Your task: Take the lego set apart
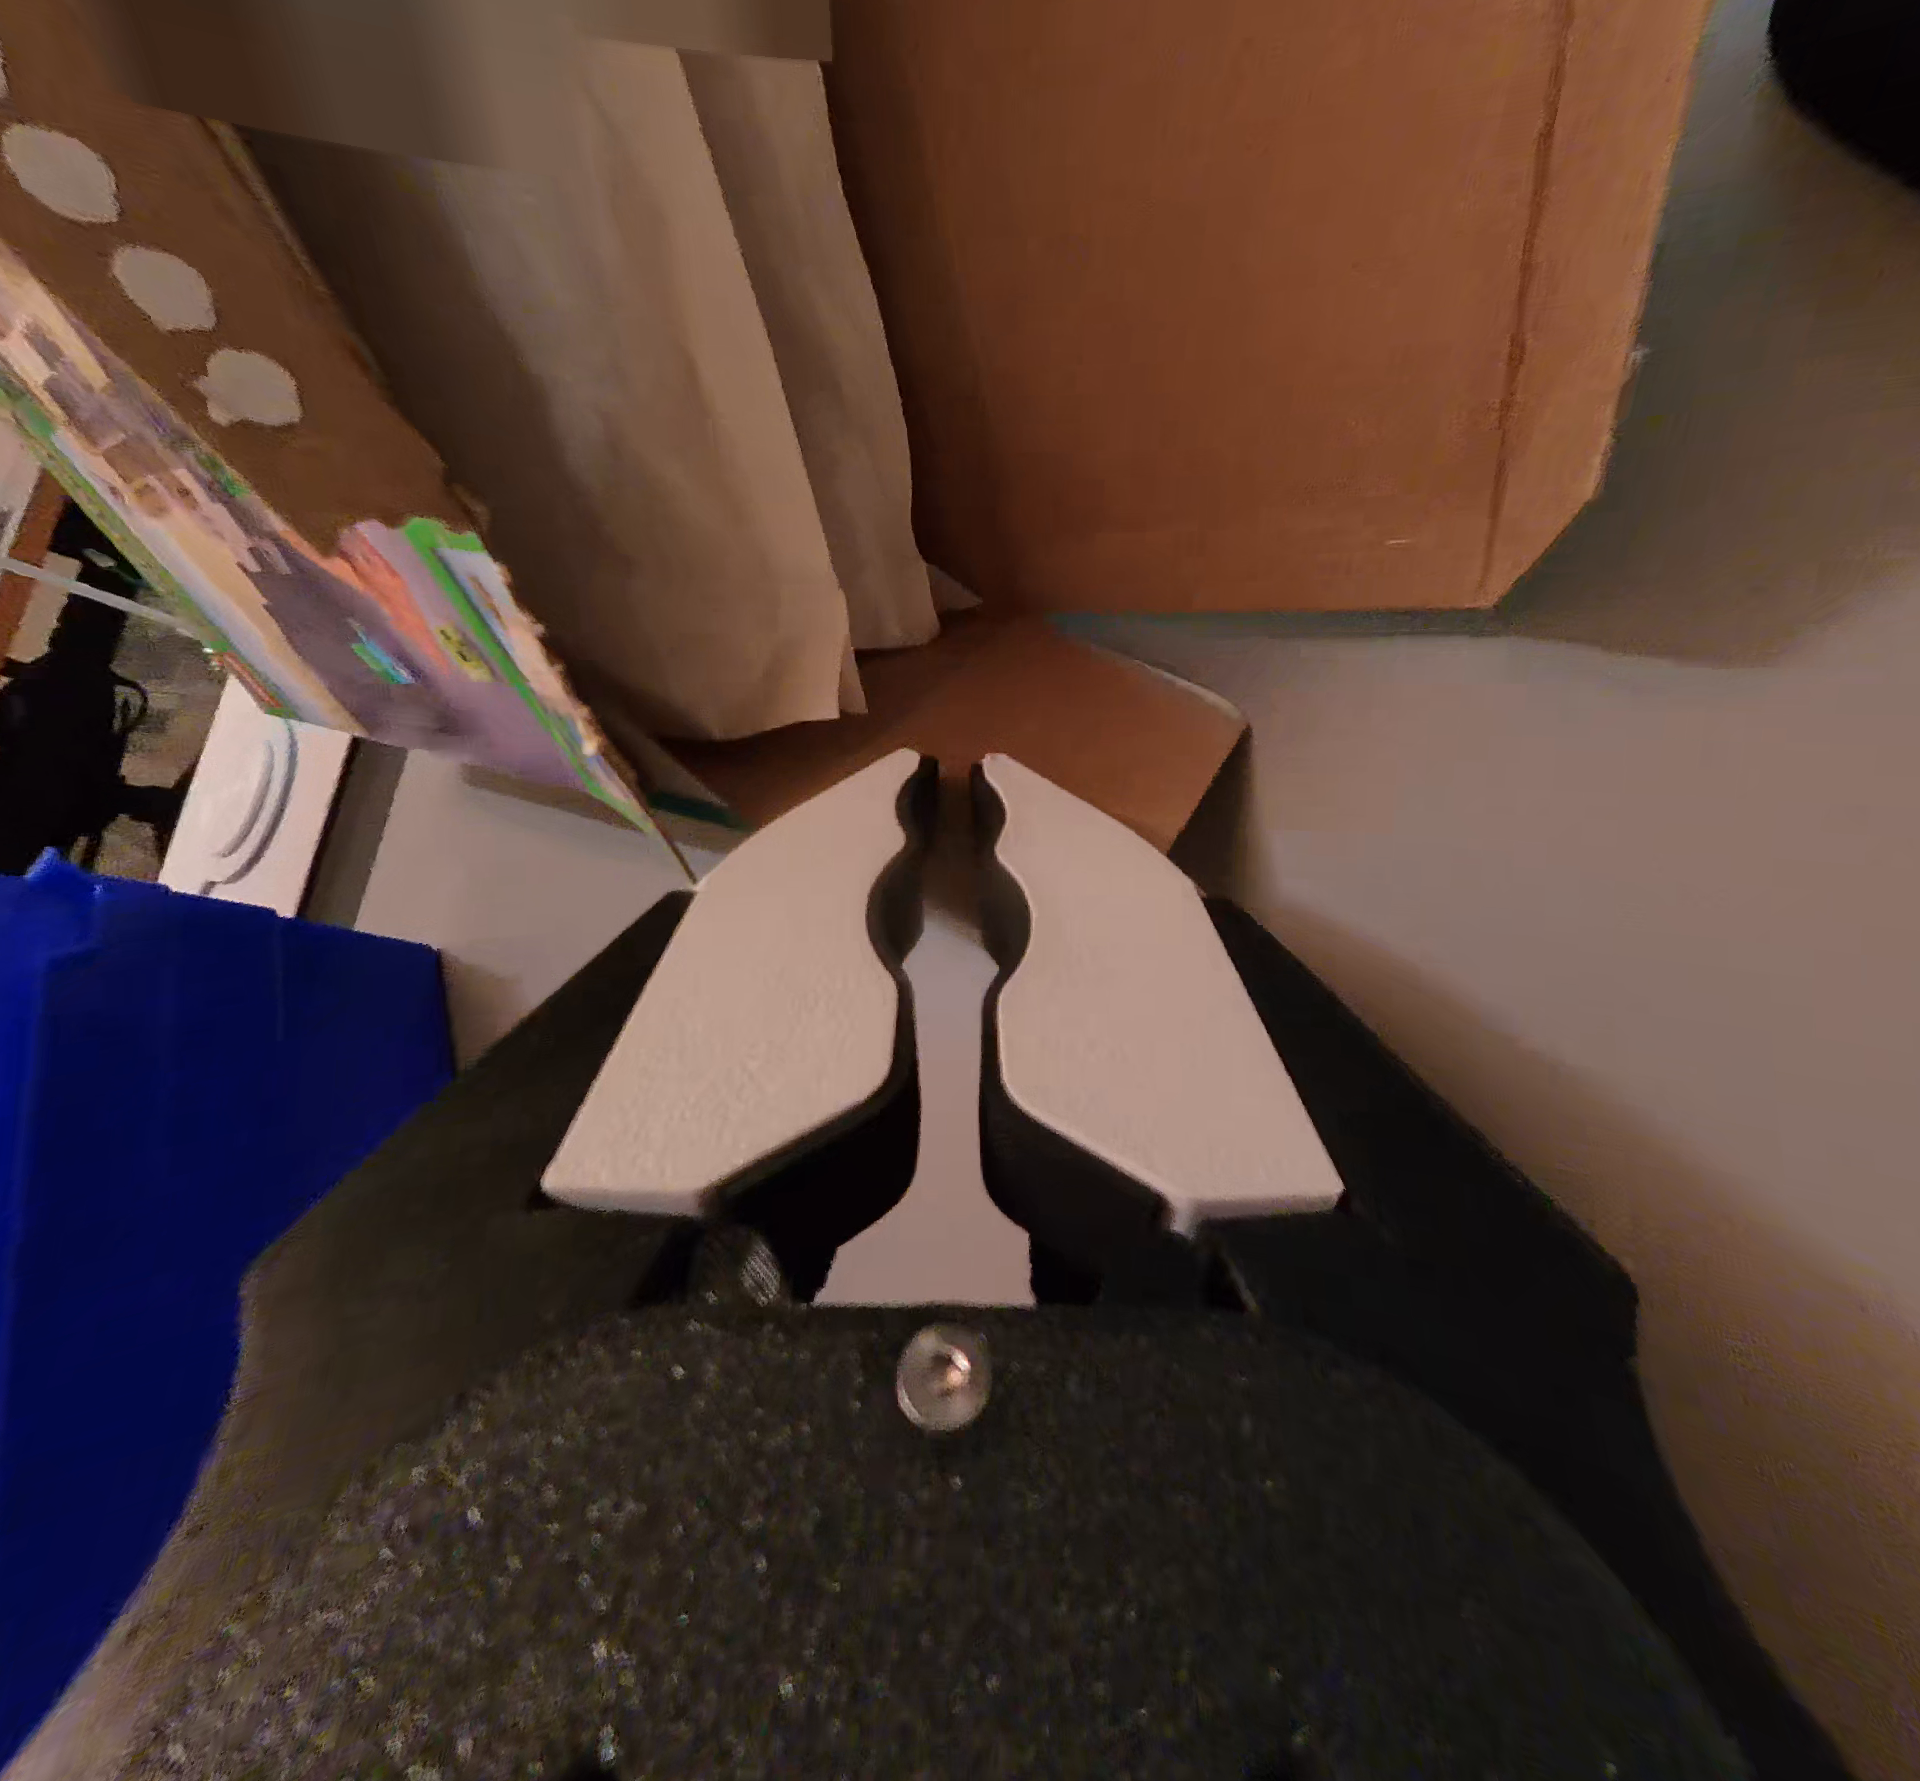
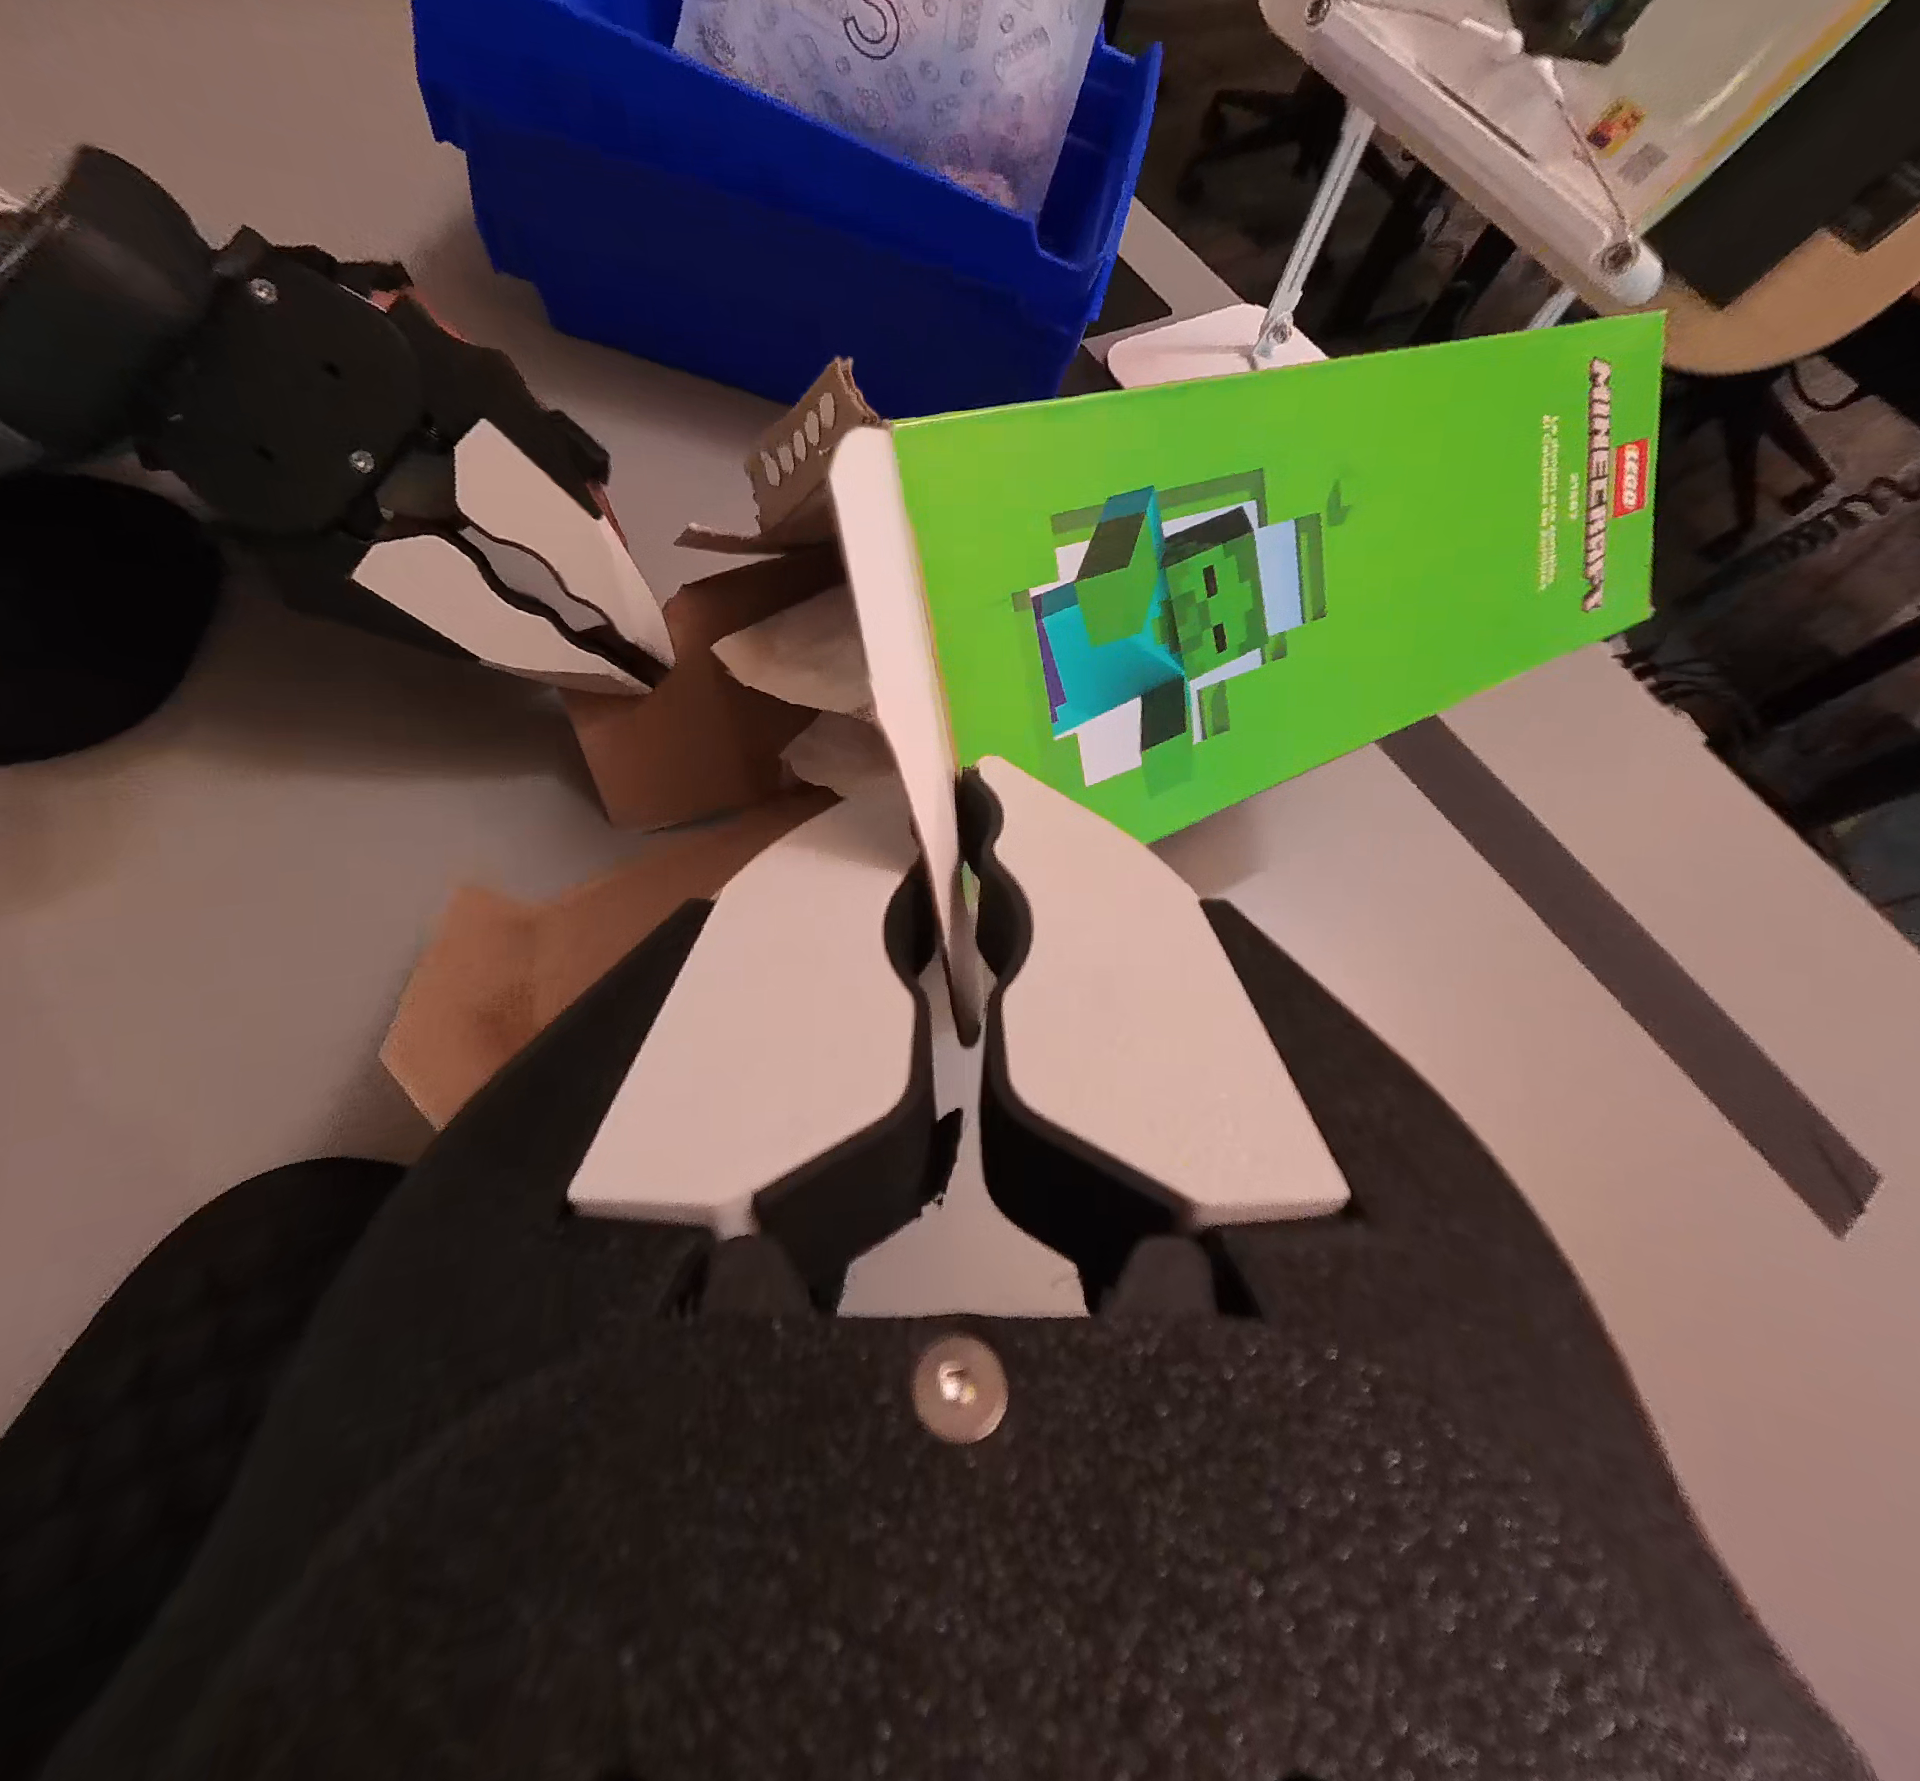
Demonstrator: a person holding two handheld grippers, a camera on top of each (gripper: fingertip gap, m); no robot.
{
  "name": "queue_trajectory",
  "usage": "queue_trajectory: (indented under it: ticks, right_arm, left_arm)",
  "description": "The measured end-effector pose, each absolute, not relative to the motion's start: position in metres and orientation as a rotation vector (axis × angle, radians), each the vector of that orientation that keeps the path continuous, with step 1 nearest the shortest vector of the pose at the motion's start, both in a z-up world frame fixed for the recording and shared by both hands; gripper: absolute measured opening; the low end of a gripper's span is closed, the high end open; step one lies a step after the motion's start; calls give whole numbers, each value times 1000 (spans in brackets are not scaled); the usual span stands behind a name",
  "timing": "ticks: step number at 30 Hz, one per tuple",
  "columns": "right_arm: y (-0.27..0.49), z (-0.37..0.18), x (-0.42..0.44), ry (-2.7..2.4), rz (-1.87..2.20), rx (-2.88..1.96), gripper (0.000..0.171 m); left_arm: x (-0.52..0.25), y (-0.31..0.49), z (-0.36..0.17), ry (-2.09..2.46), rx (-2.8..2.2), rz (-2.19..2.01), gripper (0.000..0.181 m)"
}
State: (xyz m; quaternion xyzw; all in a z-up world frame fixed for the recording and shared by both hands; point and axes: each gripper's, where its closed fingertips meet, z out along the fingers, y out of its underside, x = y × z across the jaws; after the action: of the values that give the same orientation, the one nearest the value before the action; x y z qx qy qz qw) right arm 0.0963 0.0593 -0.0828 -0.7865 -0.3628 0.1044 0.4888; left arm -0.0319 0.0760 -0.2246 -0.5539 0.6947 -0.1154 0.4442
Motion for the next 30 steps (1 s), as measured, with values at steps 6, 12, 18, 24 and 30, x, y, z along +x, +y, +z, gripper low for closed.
queue_trajectory:
  ticks: [6, 12, 18, 24, 30]
  right_arm:
    - [63, -61, 76, -926, 247, -1925, 2]
    - [66, -59, 52, -924, 366, -1981, 2]
    - [83, -68, 24, -968, 410, -1988, 3]
    - [111, -69, 13, -969, 362, -1992, 3]
    - [129, -68, 31, -905, 379, -2008, 3]
  left_arm:
    - [-17, 78, -230, 1733, -1326, -258, 4]
    - [-6, 90, -240, 1732, -1342, -229, 5]
    - [-5, 99, -261, 1735, -1404, -271, 4]
    - [-20, 111, -257, 1699, -1415, -200, 7]
    - [-27, 117, -243, 1633, -1412, -215, 7]
